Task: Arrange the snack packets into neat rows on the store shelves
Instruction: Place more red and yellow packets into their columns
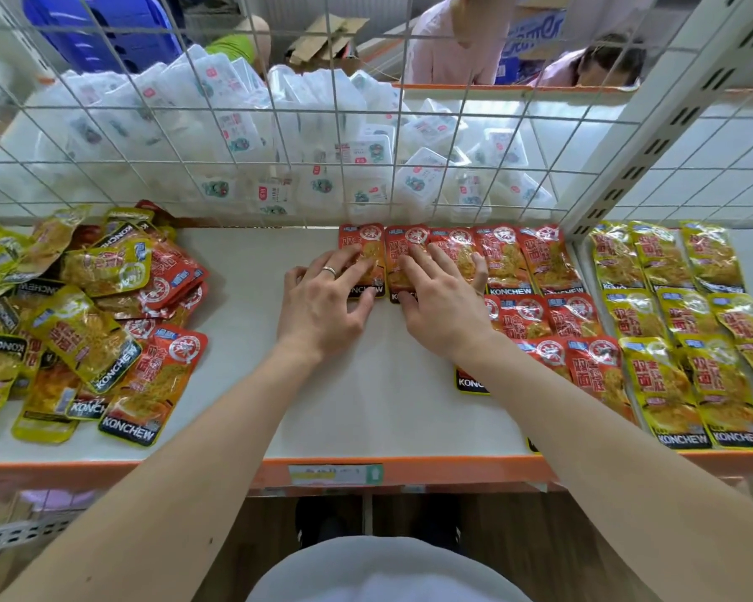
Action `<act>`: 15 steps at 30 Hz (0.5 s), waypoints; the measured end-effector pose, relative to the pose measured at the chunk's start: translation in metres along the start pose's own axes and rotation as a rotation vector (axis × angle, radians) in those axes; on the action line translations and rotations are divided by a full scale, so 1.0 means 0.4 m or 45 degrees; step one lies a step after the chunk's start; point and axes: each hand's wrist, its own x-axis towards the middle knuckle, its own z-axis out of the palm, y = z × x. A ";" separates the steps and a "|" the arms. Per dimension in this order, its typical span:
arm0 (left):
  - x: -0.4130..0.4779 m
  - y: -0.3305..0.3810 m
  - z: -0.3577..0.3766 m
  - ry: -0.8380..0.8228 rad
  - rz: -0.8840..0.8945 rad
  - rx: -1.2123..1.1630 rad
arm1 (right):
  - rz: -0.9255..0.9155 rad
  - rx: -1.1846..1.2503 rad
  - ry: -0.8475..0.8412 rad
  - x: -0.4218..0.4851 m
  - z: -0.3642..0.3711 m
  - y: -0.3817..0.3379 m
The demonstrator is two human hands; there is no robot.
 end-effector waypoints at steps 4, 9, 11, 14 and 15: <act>-0.006 -0.002 0.002 0.002 0.020 0.018 | -0.010 0.020 0.010 0.002 0.002 -0.003; -0.013 0.001 -0.006 0.055 0.022 -0.002 | -0.017 0.072 0.078 -0.014 0.009 -0.005; -0.032 0.007 -0.017 0.132 -0.004 -0.034 | -0.056 0.121 0.144 -0.030 0.005 -0.005; -0.068 0.011 -0.051 0.199 -0.042 -0.023 | -0.139 0.161 0.236 -0.038 -0.024 -0.011; -0.079 0.011 -0.065 0.223 -0.060 -0.006 | -0.172 0.172 0.256 -0.038 -0.036 -0.016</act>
